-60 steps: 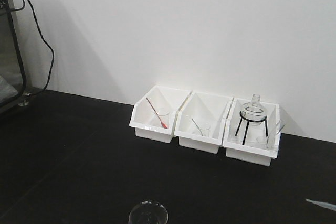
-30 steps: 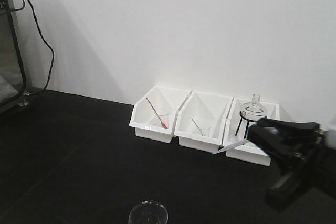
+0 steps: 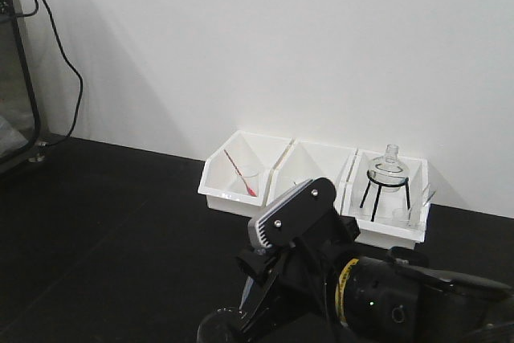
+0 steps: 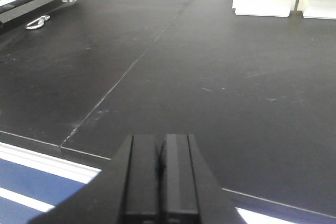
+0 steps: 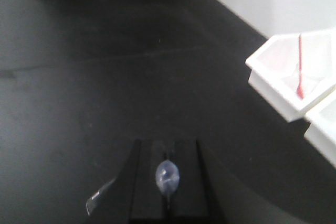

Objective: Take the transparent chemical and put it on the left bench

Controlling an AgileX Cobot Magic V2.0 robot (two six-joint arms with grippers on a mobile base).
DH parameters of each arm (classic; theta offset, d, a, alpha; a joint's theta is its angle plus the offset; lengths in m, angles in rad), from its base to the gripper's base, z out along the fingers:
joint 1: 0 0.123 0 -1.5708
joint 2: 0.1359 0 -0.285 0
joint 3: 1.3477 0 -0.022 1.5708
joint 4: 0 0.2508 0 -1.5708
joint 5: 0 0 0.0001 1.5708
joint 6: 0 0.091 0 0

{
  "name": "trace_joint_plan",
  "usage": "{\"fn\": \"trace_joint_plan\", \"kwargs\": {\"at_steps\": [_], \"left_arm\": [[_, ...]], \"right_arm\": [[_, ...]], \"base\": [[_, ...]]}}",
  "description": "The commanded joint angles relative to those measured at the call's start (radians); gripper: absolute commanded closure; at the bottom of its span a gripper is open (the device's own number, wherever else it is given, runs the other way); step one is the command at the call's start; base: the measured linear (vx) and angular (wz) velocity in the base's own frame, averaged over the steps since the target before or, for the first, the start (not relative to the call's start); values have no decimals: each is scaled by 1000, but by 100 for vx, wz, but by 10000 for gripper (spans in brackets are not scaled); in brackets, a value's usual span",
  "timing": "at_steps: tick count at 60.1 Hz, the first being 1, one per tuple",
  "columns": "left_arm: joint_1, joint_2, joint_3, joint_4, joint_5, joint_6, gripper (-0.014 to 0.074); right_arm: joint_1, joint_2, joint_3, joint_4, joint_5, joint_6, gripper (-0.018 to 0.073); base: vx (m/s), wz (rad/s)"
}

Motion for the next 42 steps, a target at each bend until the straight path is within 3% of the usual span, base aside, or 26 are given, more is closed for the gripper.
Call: {"fn": "trace_joint_plan", "kwargs": {"at_steps": [1, 12, 20, 28, 42], "left_arm": [[-2, -19, 16, -1, -78, -8, 600], [-2, -19, 16, -1, -78, -8, 600], [-2, -19, 16, -1, -78, -8, 600], [-2, -19, 16, -1, -78, -8, 600], [-2, -19, 16, -1, -78, -8, 600]], "right_arm": [[1, -8, -37, 6, -84, 10, 559], [1, 56, -37, -2, -113, 10, 543], [1, 115, -37, -2, -118, 10, 476], [1, 151, -37, 21, -165, 32, 359], [-1, 161, -37, 49, -153, 48, 58]], "base": [[0, 0], [0, 0], [0, 0], [0, 0], [0, 0]]}}
